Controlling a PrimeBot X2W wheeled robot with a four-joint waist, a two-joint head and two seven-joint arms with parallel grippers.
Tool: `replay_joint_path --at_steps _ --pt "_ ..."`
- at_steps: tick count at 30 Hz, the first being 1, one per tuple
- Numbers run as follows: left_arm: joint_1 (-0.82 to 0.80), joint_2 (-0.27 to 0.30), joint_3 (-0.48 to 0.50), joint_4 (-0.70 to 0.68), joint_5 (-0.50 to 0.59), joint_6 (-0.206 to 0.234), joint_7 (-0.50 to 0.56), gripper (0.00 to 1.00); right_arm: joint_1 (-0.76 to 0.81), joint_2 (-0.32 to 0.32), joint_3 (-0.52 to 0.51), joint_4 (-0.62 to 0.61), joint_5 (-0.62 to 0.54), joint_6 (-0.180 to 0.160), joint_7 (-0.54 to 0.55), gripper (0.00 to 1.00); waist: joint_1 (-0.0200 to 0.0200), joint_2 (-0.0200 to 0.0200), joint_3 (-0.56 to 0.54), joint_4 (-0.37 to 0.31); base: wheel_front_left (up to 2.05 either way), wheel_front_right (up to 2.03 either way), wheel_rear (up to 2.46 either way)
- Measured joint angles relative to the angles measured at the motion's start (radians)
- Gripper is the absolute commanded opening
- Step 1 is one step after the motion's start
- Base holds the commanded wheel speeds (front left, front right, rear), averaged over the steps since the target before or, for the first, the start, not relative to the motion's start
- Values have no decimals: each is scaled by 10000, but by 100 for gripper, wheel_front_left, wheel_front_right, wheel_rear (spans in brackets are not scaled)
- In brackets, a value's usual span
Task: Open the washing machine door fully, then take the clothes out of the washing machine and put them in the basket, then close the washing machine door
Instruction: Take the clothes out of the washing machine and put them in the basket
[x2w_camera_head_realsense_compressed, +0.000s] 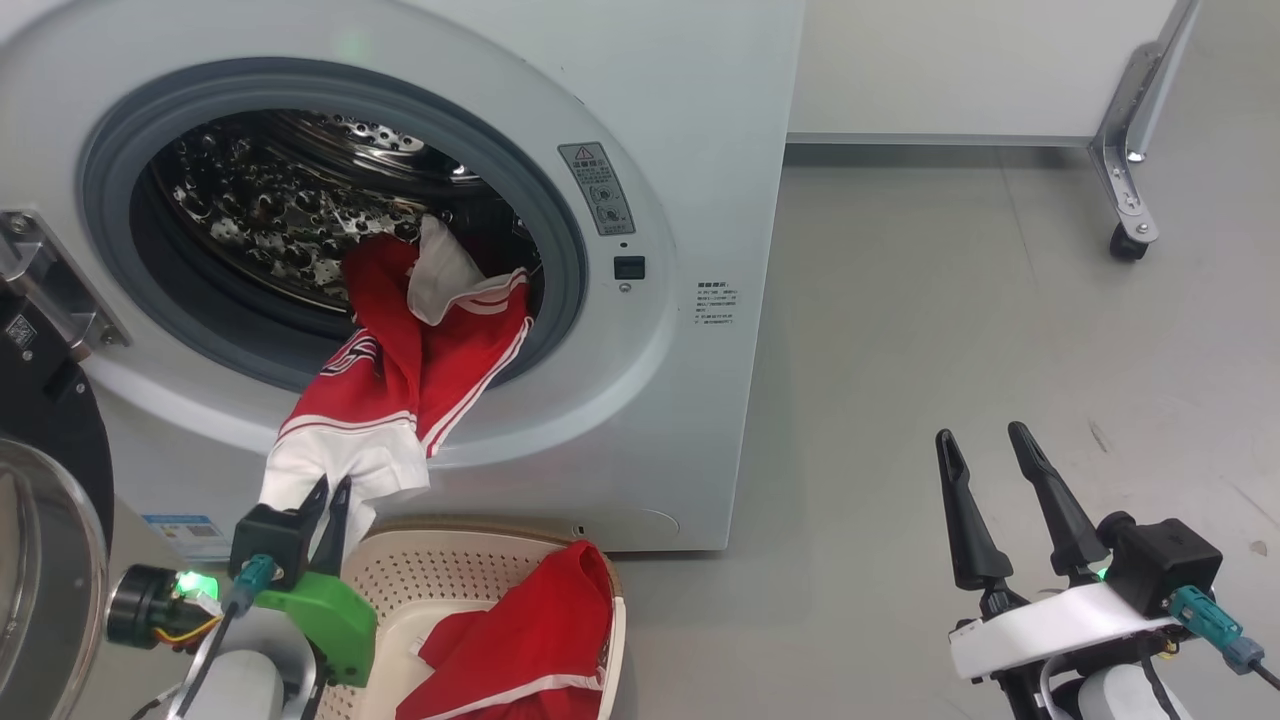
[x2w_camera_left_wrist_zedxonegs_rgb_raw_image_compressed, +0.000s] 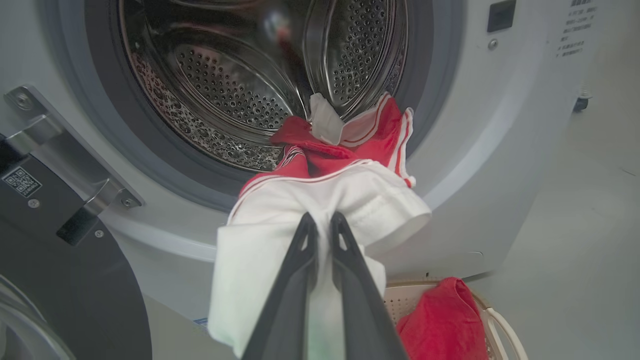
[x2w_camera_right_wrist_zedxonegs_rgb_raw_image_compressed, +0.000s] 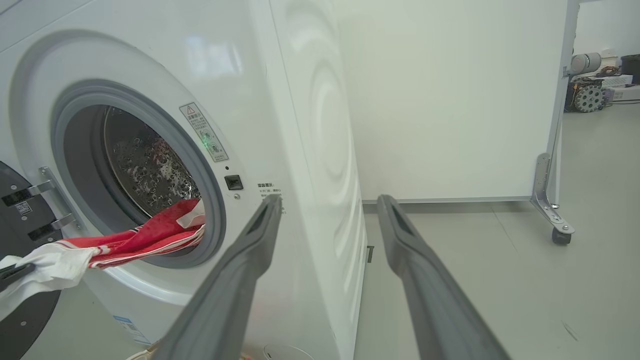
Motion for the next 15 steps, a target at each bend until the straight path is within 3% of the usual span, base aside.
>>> replay_joint_path --at_steps 9,15 --pt "382 -44 90 -1438 4 291 -184 0 144 6 -52 -19 4 0 0 100 0 0 -63 26 0 0 0" --pt "409 -35 345 -3118 21 522 -182 0 172 4 -36 -81 4 0 0 100 0 0 -76 42 0 0 0"
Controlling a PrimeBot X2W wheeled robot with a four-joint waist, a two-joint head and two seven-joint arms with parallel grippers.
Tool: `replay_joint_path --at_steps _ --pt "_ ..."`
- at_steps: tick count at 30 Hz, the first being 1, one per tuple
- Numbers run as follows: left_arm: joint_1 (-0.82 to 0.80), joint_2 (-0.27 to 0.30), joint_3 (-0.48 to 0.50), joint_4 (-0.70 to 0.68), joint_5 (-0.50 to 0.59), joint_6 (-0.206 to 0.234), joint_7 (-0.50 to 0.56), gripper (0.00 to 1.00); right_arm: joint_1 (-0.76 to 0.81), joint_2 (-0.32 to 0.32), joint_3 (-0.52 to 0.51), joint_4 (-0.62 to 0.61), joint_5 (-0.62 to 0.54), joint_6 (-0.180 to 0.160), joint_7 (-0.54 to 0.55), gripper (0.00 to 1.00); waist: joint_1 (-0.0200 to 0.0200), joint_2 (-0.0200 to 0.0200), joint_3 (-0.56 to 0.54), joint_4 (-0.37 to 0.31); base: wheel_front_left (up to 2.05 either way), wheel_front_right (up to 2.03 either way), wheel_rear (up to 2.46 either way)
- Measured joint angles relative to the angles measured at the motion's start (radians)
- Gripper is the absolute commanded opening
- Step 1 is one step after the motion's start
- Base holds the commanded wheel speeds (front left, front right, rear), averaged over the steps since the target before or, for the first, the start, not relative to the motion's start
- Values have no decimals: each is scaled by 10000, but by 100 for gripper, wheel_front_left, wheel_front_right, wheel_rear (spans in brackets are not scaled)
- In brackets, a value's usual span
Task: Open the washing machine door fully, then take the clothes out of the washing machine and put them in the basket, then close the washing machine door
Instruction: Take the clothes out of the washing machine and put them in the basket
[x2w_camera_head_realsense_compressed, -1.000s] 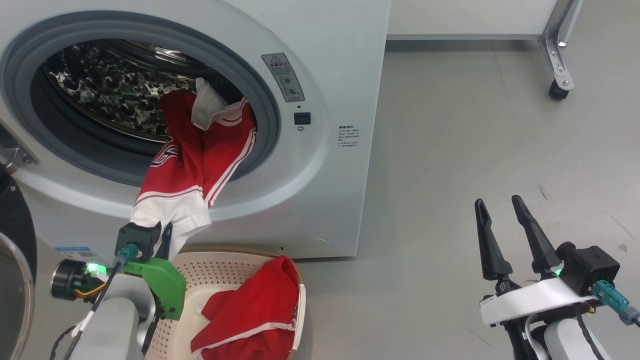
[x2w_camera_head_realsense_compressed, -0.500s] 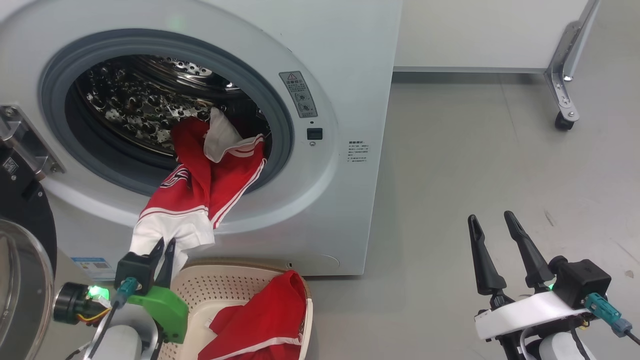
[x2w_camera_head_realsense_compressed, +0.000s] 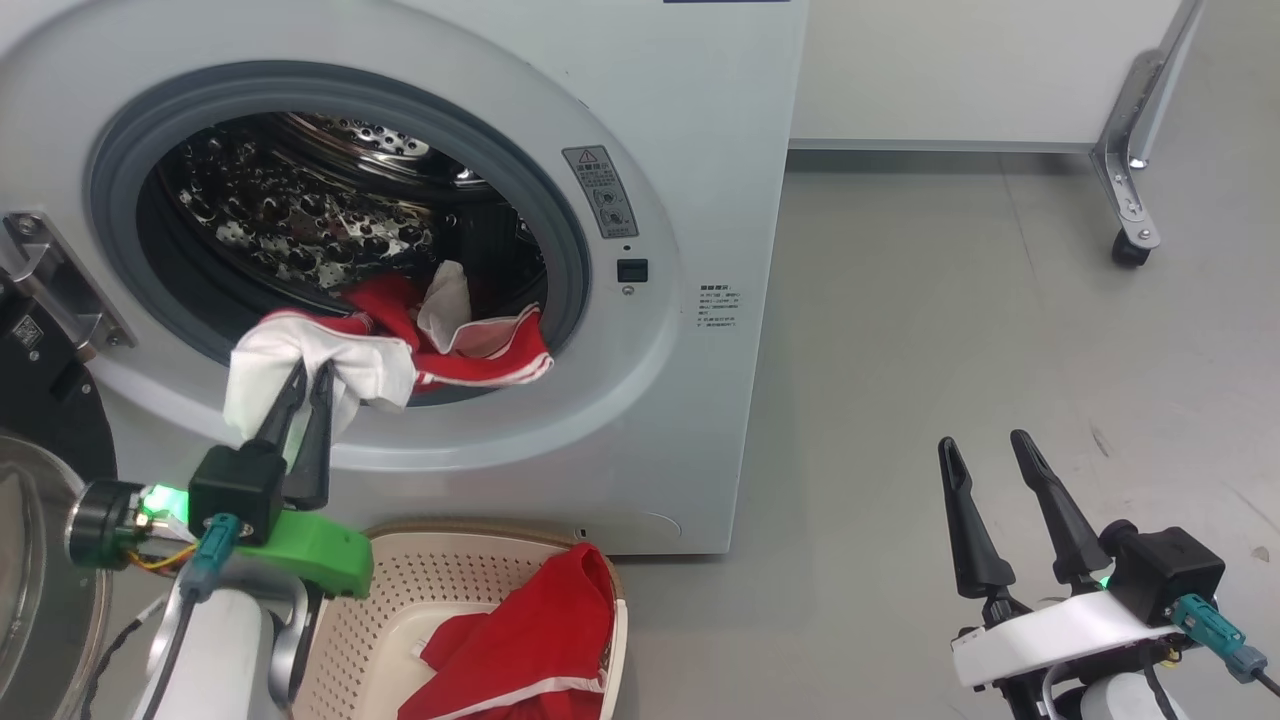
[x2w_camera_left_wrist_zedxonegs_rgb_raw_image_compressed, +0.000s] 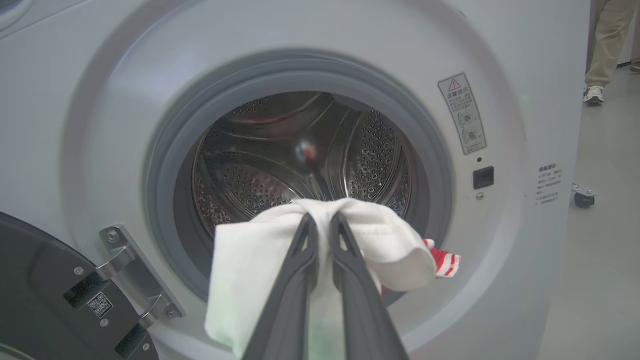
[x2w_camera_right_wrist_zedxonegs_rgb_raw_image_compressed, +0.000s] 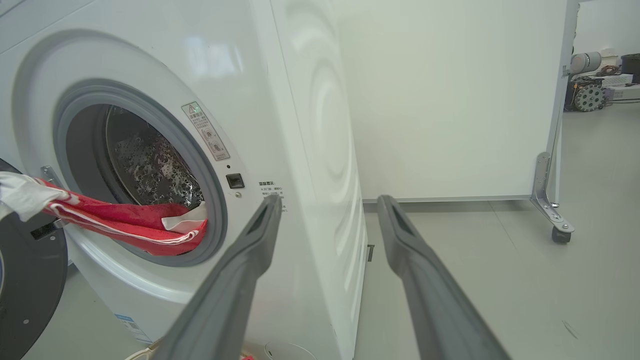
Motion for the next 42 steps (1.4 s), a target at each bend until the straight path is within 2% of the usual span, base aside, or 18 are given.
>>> replay_joint_path --at_steps 11,23,31,39,42 --pt "206 -19 380 -2755 21 270 -29 0 16 -6 4 -54 -2 0 0 100 0 0 30 -89 0 0 0" --pt "1036 -40 389 -3488 115 274 -29 0 17 0 50 -104 0 0 0 100 0 0 130 -254 0 0 0" --pt "982 -54 646 -5099 368 477 -33 0 18 -8 40 -109 -2 0 0 100 0 0 252 -304 0 0 0" --pt "1009 -127 569 -5438 451 489 -79 0 16 -17 98 -115 -2 0 0 100 0 0 278 -291 0 0 0" --pt "1172 -201 431 -5158 445 466 -88 0 16 -29 128 -115 -2 0 0 100 0 0 288 -284 0 0 0"
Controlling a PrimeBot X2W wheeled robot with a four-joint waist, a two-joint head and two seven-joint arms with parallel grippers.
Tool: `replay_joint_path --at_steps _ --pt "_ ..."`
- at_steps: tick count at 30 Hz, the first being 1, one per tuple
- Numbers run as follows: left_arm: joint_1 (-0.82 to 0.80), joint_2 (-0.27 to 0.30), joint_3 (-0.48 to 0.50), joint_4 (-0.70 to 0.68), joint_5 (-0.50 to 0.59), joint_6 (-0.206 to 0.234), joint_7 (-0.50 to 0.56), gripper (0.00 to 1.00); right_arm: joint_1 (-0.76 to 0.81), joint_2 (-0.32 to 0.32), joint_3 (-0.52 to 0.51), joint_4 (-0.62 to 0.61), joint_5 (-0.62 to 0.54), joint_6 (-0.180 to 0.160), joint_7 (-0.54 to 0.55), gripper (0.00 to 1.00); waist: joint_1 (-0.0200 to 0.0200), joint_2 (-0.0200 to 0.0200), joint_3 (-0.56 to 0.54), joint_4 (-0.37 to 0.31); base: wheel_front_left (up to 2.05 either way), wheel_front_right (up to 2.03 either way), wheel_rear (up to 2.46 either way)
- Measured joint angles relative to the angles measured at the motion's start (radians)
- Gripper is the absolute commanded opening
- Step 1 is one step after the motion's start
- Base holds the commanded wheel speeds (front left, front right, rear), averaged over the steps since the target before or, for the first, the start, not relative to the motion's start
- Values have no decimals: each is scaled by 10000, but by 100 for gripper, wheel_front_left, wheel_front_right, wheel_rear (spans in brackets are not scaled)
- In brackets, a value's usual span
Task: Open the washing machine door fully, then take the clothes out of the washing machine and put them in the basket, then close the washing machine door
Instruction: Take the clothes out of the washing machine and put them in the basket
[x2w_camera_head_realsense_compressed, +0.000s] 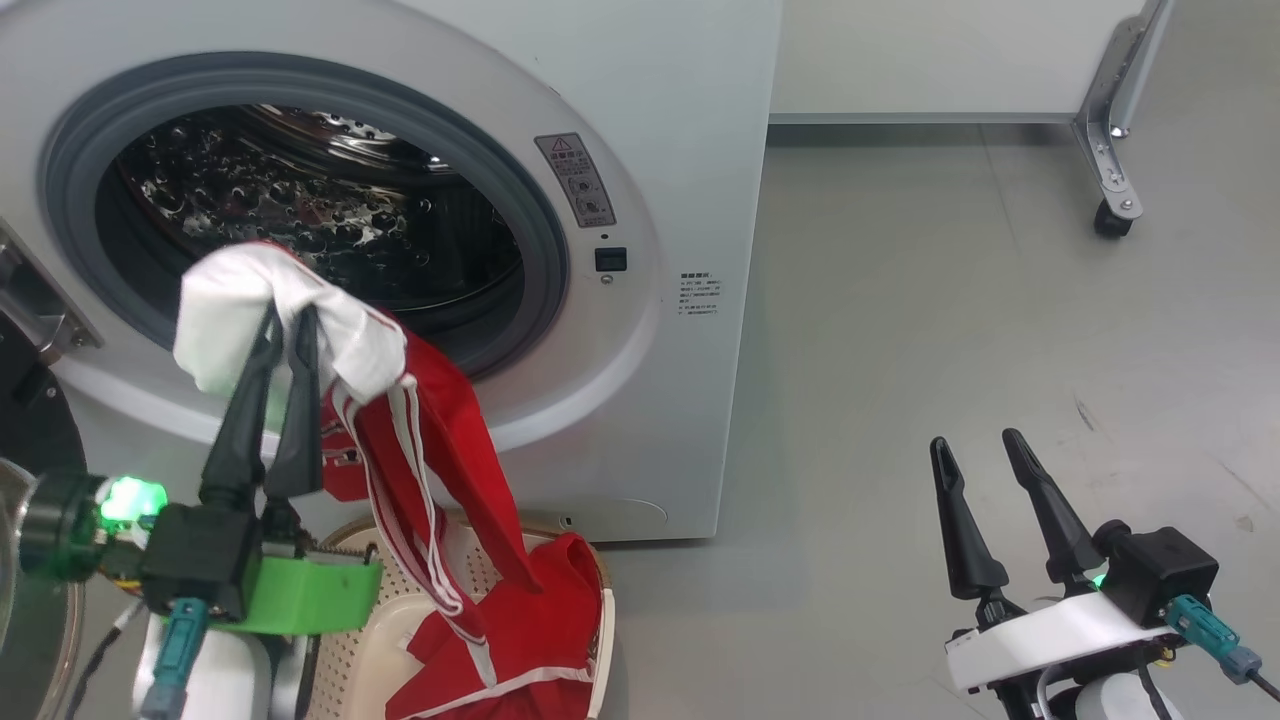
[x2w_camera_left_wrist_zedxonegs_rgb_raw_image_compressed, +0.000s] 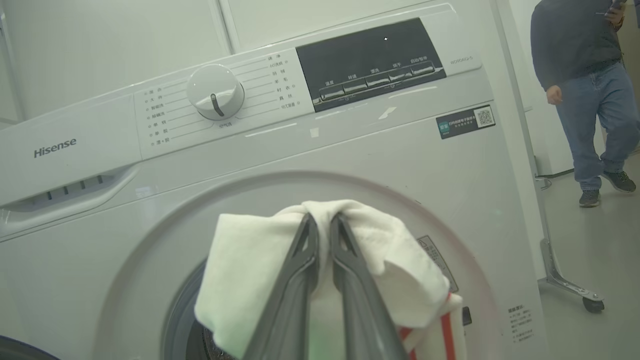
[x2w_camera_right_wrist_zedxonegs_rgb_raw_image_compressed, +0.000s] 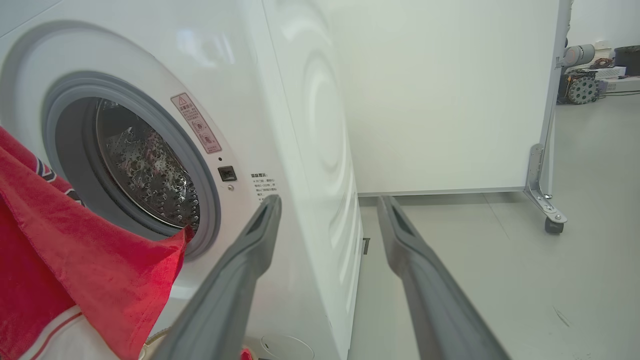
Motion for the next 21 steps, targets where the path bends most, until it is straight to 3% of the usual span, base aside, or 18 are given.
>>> replay_joint_path --at_steps 8,21 --pt "1315 15 -334 1716 -96 -222 12 0 -7 -46 174 -58 0 0 0 100 0 0 162 -34 0 0 0" --pt "1450 92 -583 3730 -96 -552 384 0 -206 -176 382 -305 -6 0 0 100 0 0 862 -192 0 0 0"
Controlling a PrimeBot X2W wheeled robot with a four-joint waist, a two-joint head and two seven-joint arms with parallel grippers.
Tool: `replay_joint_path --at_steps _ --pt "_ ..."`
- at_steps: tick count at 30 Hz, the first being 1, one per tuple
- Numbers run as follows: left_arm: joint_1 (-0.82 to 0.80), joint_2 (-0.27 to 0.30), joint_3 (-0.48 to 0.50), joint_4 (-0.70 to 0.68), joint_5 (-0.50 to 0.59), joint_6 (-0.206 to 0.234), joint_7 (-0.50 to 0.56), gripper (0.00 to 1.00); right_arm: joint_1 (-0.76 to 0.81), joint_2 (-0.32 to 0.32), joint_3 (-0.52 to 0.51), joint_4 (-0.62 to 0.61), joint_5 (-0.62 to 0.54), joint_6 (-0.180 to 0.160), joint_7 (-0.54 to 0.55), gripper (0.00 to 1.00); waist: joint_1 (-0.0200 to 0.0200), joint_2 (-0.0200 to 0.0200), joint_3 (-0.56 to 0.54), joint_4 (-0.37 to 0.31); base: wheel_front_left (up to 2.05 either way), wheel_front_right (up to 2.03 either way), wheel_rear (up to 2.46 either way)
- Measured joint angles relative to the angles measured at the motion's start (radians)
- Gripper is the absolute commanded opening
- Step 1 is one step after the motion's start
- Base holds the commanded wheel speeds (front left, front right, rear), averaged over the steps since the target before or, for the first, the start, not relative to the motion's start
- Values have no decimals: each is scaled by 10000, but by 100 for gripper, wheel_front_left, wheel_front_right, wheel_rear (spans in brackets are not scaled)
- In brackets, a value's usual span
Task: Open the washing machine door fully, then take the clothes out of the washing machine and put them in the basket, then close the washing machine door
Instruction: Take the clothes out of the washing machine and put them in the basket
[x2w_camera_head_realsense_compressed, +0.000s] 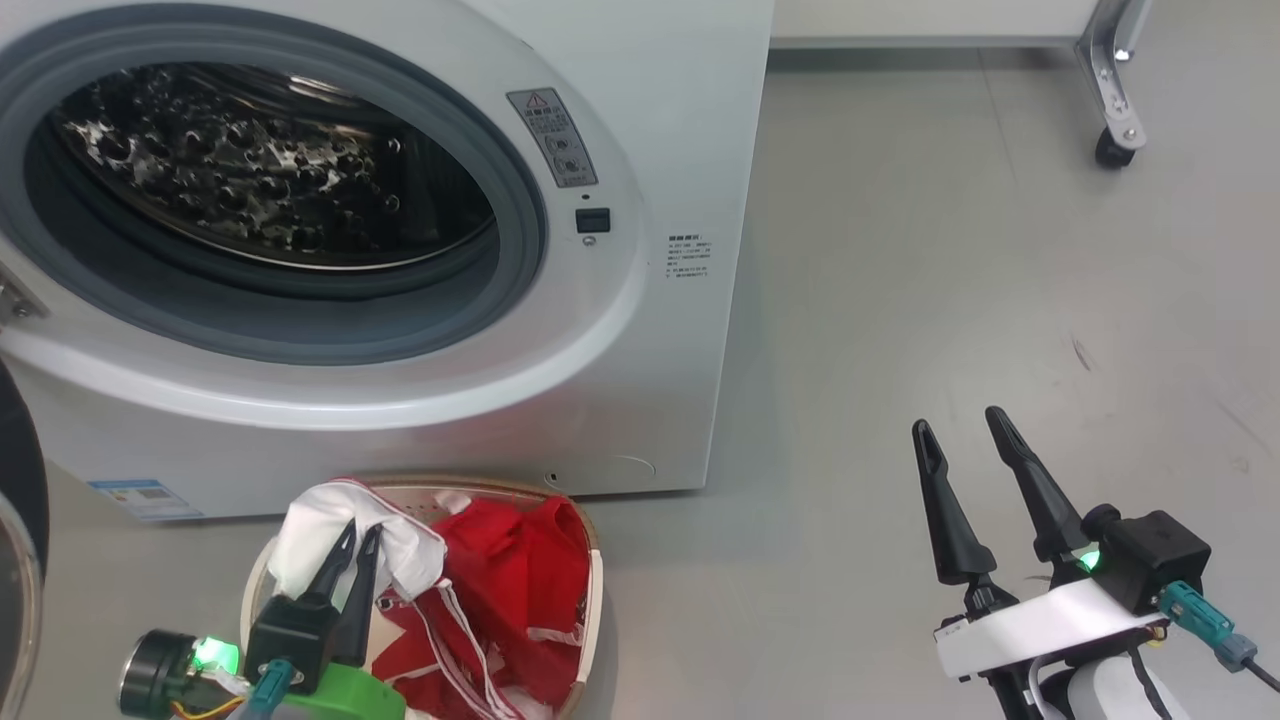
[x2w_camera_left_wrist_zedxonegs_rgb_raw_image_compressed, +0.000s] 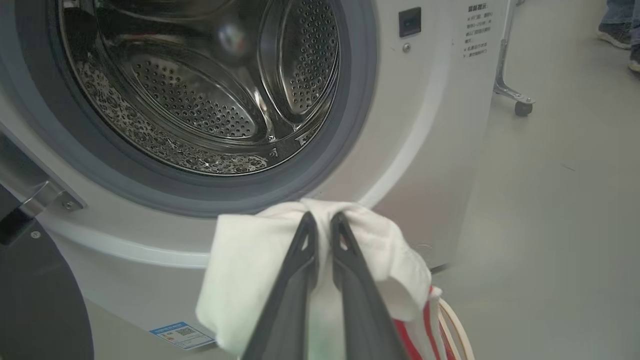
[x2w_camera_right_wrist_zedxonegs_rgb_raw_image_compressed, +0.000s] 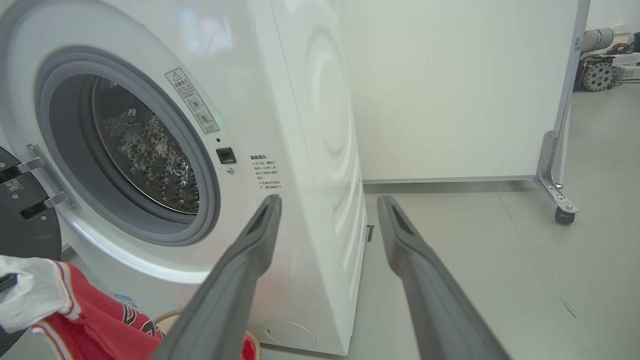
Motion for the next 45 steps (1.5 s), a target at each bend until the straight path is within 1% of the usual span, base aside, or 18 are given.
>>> replay_joint_path --at_steps 19,21,31,35,39,41,45 --pt "-2053 157 -27 2353 48 -117 445 0 -864 -71 142 -477 -17 0 0 100 0 0 1984 -589 0 0 0" --pt "-2288 155 -35 2591 46 -203 512 0 -907 -92 107 -523 -21 0 0 100 1 0 2219 -657 0 0 0" --pt "-3496 146 -17 3971 2 -359 763 0 -1285 -188 -6 -698 -109 0 0 100 1 0 3371 -868 0 0 0" --pt "-3764 159 96 4608 2 -341 863 0 -1455 -201 -29 -742 -127 0 0 100 1 0 3772 -900 0 0 0" --pt "-3975 290 408 5285 -69 -130 955 0 -1701 -198 -10 -761 -136 0 0 100 1 0 4086 -937 0 0 0" --pt "-4090 420 382 5745 -56 -96 997 0 -1787 -180 -15 -767 -159 0 0 100 1 0 4252 -983 0 0 0" --pt "-4241 445 288 6092 21 -98 1047 0 -1857 -167 -81 -763 -194 0 0 100 1 0 4350 -1031 0 0 0"
